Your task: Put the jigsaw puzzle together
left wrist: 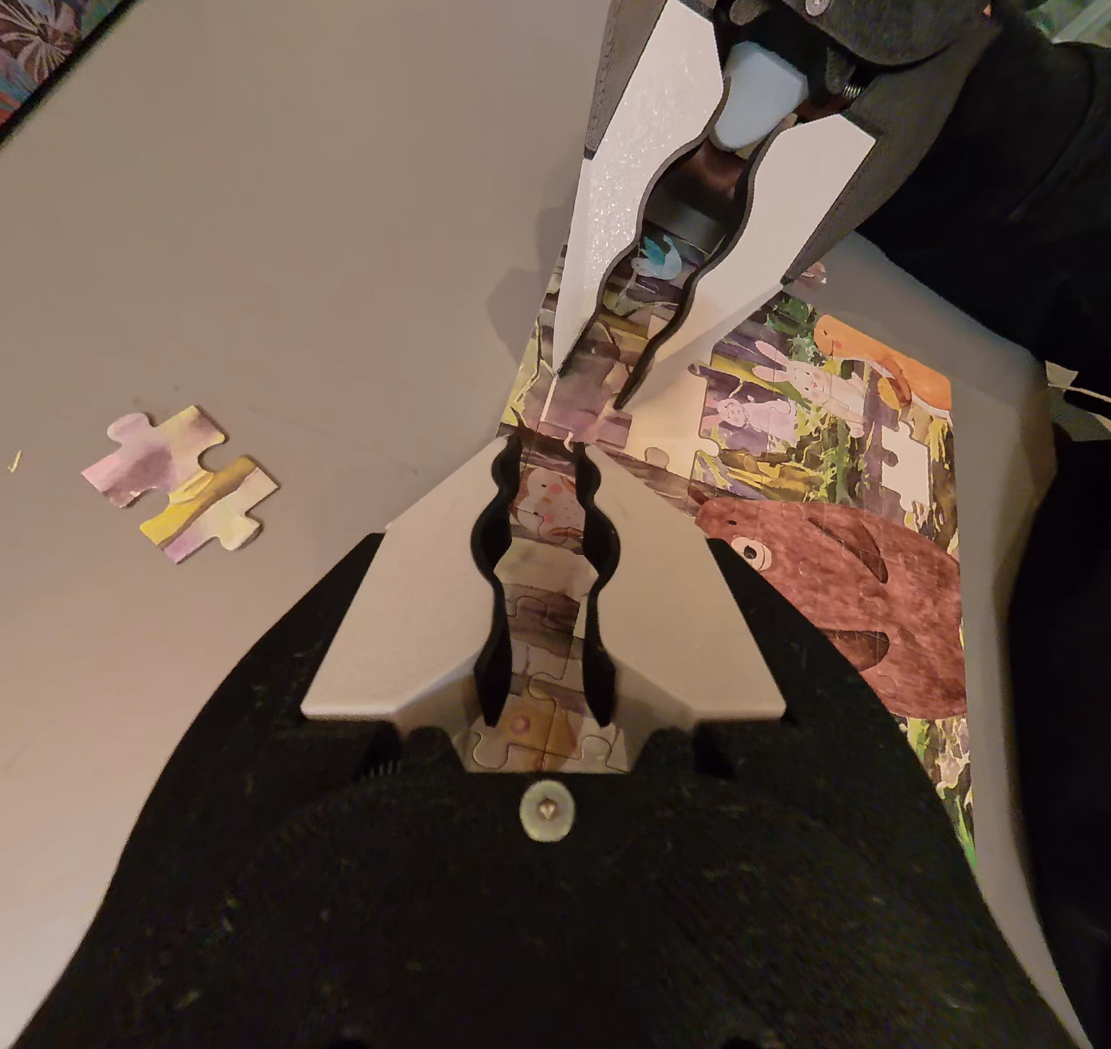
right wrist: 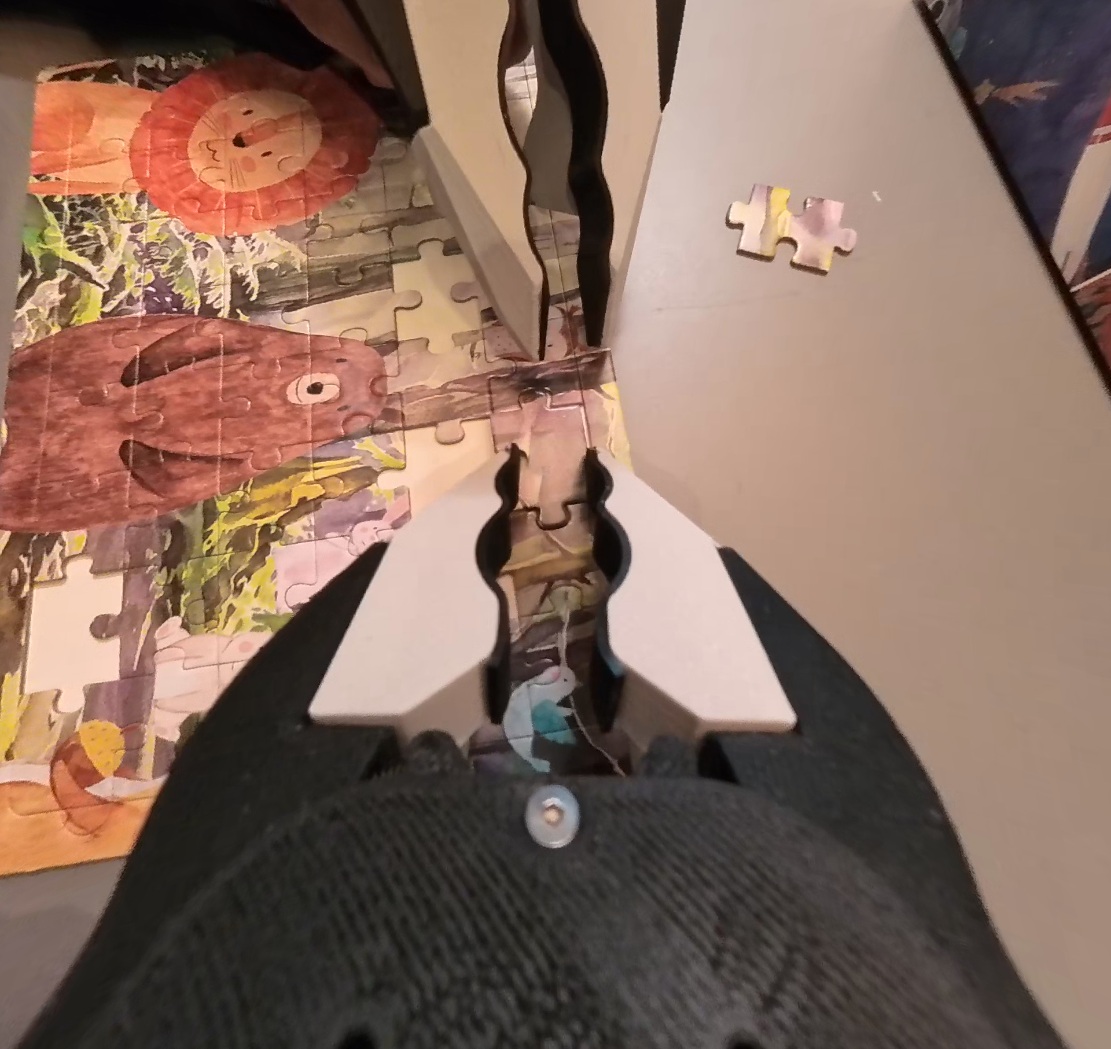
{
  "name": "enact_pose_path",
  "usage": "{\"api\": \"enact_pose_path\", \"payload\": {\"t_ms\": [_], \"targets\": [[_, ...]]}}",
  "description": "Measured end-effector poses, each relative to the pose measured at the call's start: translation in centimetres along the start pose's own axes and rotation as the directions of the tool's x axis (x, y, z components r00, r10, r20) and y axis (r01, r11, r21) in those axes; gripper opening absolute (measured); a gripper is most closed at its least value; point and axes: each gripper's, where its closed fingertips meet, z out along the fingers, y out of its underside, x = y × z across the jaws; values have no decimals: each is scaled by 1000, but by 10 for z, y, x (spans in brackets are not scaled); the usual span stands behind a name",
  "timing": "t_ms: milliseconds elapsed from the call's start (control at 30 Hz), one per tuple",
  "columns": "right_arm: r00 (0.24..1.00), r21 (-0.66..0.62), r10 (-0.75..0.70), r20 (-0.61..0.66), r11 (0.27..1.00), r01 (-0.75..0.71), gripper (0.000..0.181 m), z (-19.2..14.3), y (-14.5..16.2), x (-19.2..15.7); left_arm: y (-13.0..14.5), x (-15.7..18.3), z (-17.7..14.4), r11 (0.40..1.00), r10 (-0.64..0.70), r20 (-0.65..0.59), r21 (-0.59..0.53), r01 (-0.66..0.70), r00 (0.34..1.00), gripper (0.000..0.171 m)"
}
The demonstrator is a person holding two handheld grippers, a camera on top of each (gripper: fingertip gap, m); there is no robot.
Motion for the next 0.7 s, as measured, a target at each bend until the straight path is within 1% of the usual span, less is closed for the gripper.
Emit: {"api": "enact_pose_path", "payload": {"t_ms": [300, 467, 533, 633, 700], "targets": [[999, -9, -28, -38, 1000, 27, 22, 0, 0, 3, 1, 0, 1, 1000, 0, 1, -9, 0, 1000, 17], [999, 29, -5, -49, 1000, 6, 23, -9, -3, 4, 1, 0, 1, 1000, -3, -1, -9, 3, 1000, 17], [999, 44, 6, -48, 999, -4, 19, -14, -4, 4, 1, 0, 1, 1000, -2, 0, -10, 2, 1000, 17], [999, 66, 18, -29, 998, -16, 6, -20, -4, 1, 2, 0, 1, 1000, -1, 1, -14, 1, 1000, 18], [1000, 75, 24, -10, 997, -23, 0, -20, -4, -1, 2, 0, 2, 1000, 1, 3, -17, -1, 1000, 18]]}}
